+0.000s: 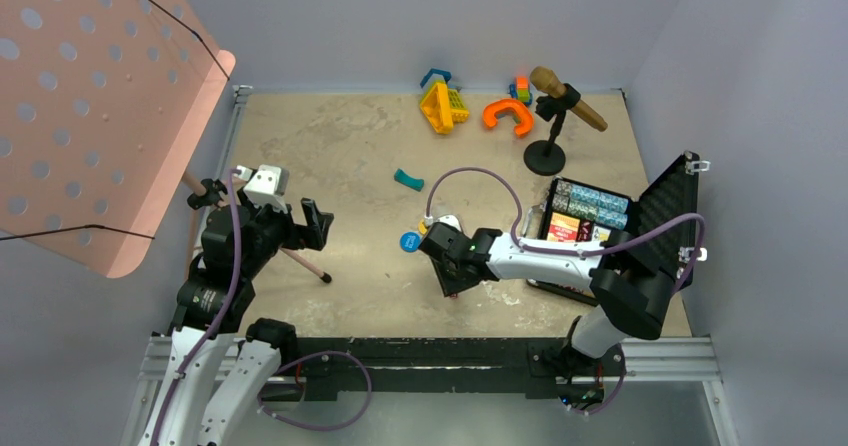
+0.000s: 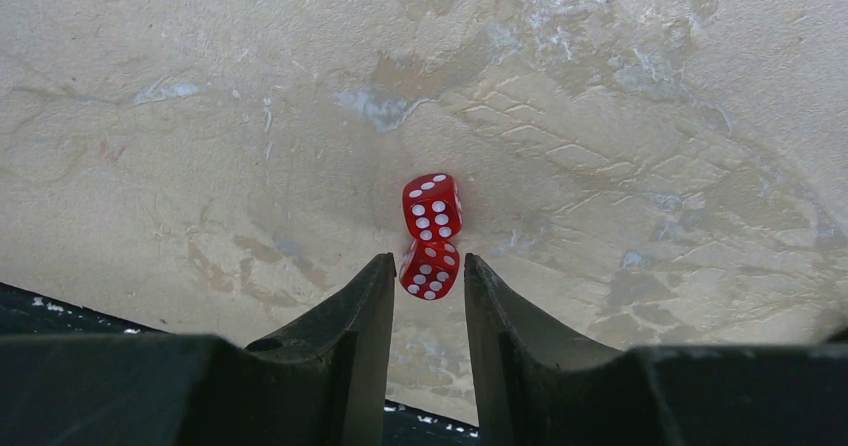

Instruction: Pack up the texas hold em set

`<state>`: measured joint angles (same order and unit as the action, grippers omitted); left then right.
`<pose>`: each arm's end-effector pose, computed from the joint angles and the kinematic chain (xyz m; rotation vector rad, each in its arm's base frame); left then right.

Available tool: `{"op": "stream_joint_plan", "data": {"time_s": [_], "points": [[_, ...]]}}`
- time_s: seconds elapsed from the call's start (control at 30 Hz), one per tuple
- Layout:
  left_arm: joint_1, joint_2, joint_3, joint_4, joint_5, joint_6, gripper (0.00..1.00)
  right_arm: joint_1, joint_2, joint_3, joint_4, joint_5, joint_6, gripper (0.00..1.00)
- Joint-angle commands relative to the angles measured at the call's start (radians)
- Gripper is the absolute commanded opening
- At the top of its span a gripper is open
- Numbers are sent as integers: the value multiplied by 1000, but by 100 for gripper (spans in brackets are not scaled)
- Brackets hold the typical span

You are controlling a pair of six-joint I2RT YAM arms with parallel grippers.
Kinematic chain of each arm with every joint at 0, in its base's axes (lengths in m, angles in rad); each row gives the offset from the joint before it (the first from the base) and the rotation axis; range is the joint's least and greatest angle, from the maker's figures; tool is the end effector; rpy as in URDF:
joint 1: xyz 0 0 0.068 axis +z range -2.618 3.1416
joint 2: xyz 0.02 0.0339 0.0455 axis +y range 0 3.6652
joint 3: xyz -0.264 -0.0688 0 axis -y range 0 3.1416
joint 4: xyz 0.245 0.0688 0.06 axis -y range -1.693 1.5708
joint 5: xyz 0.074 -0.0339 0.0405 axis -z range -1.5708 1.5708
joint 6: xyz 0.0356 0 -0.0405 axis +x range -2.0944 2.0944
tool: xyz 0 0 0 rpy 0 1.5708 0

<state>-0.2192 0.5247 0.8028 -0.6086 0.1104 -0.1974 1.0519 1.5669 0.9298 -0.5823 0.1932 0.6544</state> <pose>0.1105 -0.0286 0.3352 0.0965 1.9156 -0.3866 0.1493 0.2477 0.1777 -0.4985 2.7154 0.1933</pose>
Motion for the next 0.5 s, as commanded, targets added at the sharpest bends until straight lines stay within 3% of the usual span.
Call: {"op": "stream_joint_plan", "data": {"time_s": [0.0,0.47], "points": [[-5,-8,-8,24,-7,12,99,11,4,32,-17,35,38,35],[-5,-14,-9,23,-5,12,99,43,31,26,-34,35,91,33]]}}
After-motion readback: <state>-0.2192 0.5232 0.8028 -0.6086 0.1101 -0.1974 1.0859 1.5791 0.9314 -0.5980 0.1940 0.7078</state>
